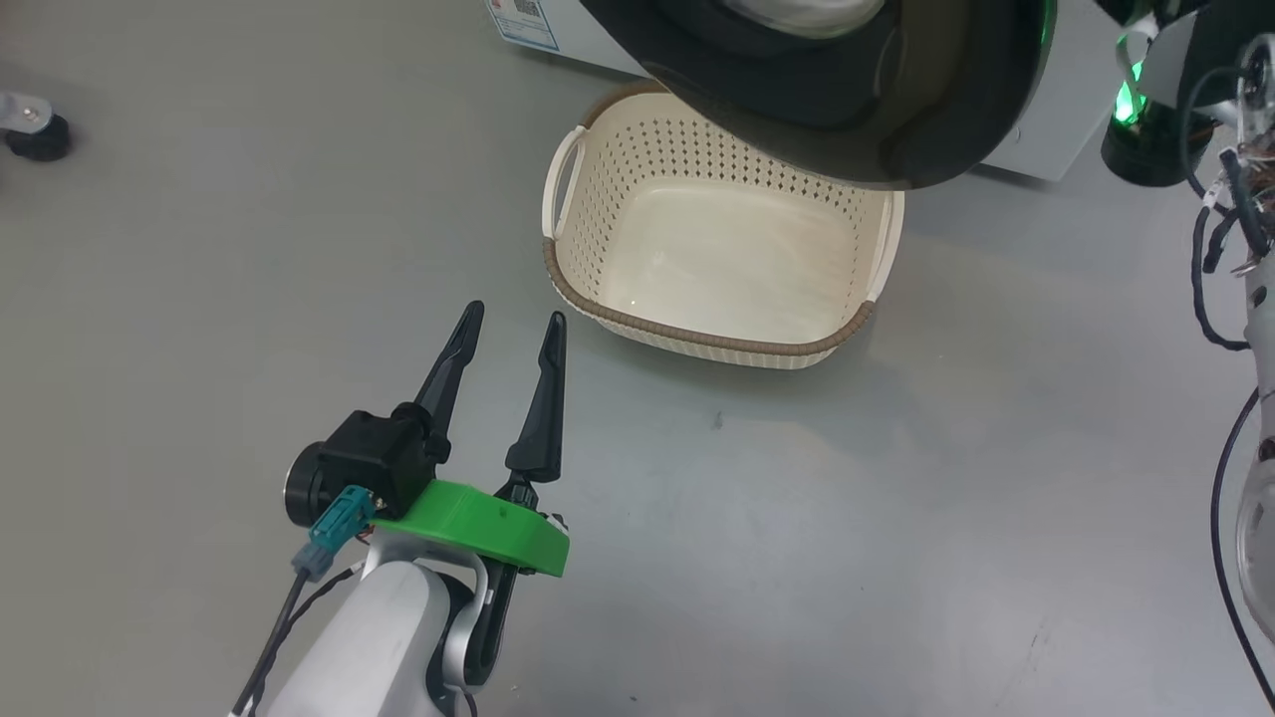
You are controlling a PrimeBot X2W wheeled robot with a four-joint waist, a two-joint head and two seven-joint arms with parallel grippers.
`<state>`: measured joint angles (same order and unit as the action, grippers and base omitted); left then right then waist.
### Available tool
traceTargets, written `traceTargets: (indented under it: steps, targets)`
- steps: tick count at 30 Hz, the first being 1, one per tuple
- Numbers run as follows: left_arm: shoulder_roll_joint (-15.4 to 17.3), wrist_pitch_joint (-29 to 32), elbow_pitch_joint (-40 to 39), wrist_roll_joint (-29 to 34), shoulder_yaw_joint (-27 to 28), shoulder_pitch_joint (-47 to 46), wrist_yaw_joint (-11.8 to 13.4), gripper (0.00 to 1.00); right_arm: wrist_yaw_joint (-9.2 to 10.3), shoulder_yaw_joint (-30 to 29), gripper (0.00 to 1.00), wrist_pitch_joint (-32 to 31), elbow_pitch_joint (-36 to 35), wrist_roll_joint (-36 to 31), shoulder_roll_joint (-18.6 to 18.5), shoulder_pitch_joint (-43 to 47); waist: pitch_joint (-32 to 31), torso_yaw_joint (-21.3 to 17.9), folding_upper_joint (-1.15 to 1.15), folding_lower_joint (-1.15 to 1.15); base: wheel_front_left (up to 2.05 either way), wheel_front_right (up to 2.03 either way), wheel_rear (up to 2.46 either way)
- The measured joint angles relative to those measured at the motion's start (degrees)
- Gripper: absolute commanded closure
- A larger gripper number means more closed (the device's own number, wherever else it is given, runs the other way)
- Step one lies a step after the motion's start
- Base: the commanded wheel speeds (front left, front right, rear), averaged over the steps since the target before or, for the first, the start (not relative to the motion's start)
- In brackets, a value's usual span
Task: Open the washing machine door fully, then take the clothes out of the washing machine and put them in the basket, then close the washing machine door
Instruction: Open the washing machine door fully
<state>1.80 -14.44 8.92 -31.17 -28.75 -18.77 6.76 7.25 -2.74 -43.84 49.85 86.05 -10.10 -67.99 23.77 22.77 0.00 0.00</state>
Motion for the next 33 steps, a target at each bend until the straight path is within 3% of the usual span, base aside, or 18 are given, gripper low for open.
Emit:
traceTargets:
  steps: [33]
  targets:
    - [0.1,0.0,1.6,1.2,0.3,3.0,0.0,0.00,0.01,3.9,1.00,-6.3,1.6,2.2,5.3,11.1,-8.1,2.6,0.00,0.00,0.00,0.00,0.00]
